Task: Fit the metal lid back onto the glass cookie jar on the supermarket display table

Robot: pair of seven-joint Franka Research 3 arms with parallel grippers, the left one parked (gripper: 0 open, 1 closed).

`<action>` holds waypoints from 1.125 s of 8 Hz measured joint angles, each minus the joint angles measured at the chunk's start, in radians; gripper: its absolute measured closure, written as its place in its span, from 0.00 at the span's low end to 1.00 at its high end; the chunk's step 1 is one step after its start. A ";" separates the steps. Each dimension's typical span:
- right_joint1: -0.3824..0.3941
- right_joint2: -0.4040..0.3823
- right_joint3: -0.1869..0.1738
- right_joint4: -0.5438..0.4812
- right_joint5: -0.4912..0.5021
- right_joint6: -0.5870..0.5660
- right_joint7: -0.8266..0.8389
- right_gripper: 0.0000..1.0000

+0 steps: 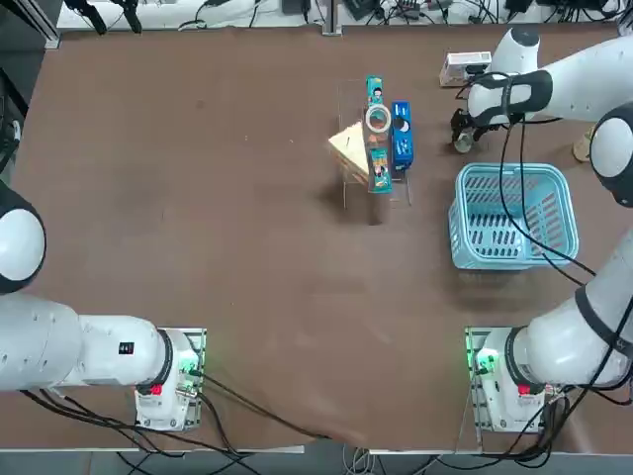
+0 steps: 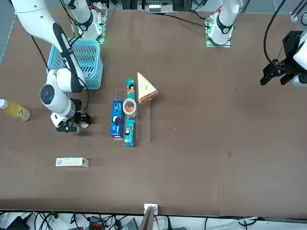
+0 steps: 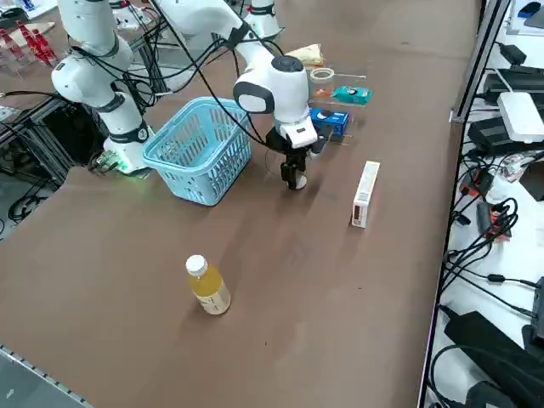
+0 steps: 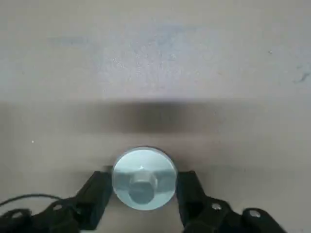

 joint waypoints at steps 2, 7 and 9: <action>0.000 0.000 0.000 0.000 0.000 -0.009 0.000 0.43; 0.000 -0.009 0.000 0.001 0.000 -0.051 0.000 0.71; 0.001 -0.016 0.000 0.001 0.000 -0.062 0.000 0.73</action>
